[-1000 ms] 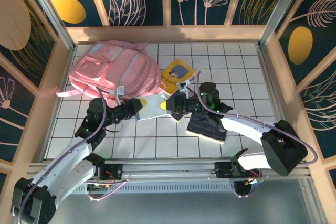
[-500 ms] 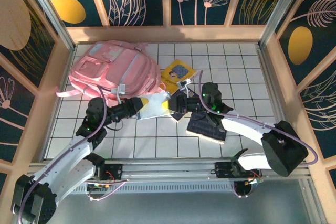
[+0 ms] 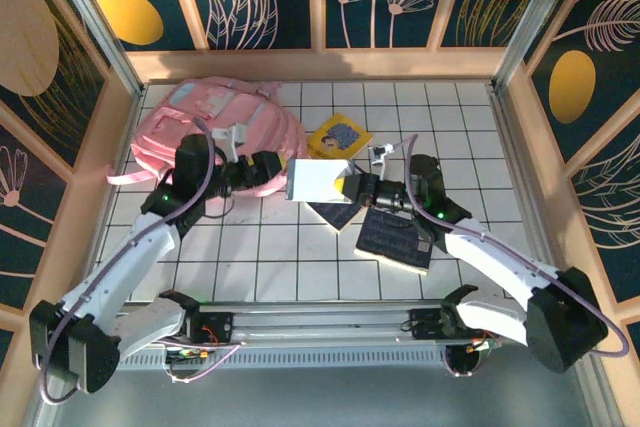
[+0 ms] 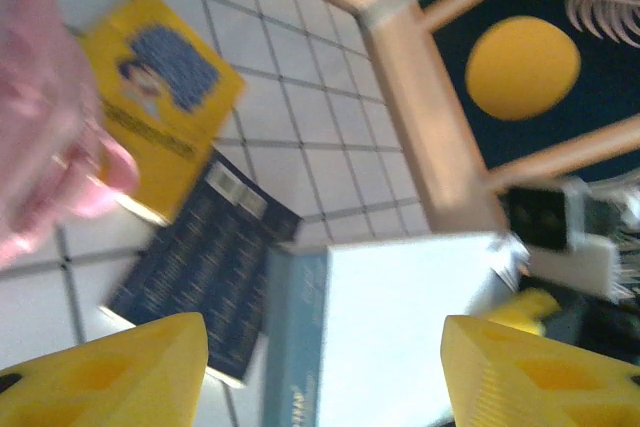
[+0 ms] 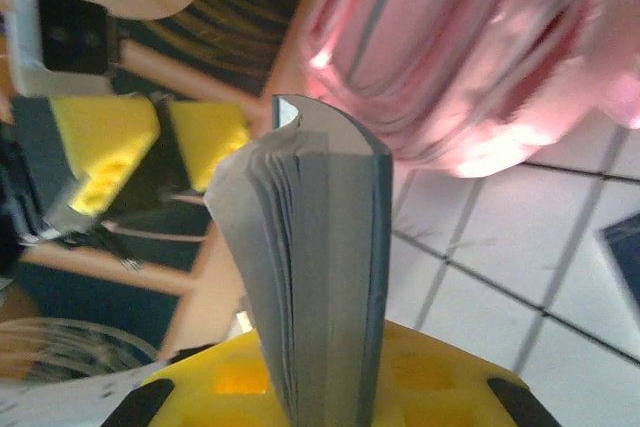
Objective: Pack the student bag
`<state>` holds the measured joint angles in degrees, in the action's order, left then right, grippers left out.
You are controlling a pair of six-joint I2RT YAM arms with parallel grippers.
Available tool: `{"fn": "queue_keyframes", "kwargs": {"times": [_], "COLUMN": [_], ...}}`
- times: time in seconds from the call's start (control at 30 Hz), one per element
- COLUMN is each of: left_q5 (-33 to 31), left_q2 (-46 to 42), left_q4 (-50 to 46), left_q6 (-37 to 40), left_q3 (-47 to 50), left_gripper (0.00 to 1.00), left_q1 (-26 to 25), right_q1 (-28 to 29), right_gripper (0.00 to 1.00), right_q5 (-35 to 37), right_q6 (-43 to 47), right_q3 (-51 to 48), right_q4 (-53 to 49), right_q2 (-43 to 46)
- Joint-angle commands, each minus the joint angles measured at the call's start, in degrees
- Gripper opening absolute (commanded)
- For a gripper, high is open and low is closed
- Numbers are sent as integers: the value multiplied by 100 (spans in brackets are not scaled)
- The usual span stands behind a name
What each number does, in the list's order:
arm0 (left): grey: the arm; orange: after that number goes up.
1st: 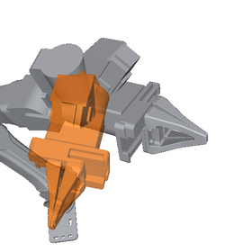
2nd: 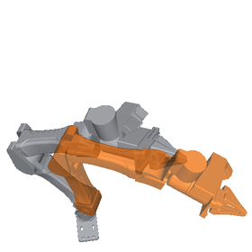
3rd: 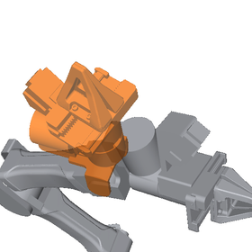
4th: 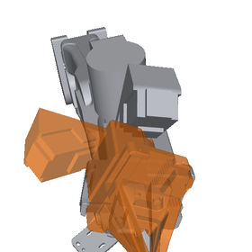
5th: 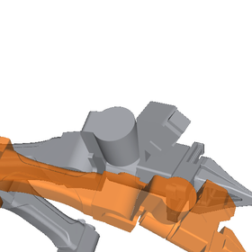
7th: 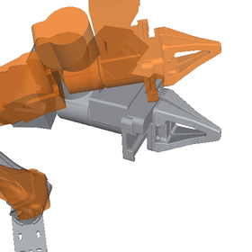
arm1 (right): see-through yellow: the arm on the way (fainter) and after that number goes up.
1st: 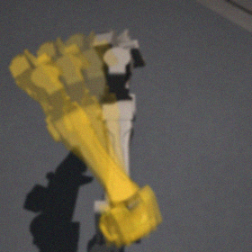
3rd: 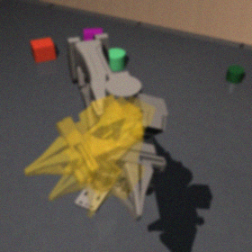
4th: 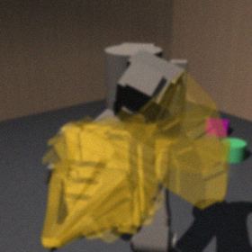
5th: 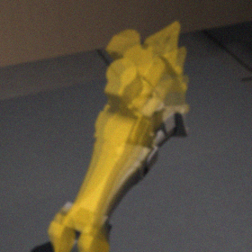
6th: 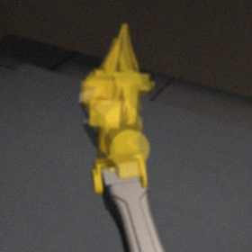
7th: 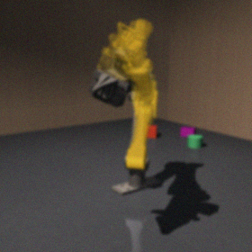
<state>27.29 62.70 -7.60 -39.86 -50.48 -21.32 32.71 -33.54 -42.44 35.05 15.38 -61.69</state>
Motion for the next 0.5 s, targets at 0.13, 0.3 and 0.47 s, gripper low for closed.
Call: {"fn": "queue_keyframes", "kwargs": {"times": [0.13, 0.3, 0.47], "left_q5": [-1073, -1391, -1256], "left_q2": [1706, 2900, 3960], "left_q4": [-769, -425, -673], "left_q6": [1281, 1297, 1502], "left_q3": [-1485, -2316, -3097], "left_gripper": [59, 63, 69], "left_q1": [928, 1055, 1197], "right_q1": [87, 87, 91], "right_gripper": [0, 0, 0], "right_q5": [1765, 1379, 1543], "right_q6": [1073, 1237, 1514], "right_q3": [61, -29, -51], "right_q4": [-1150, -1103, -1455], "right_q2": [1021, 1107, 1320]}}
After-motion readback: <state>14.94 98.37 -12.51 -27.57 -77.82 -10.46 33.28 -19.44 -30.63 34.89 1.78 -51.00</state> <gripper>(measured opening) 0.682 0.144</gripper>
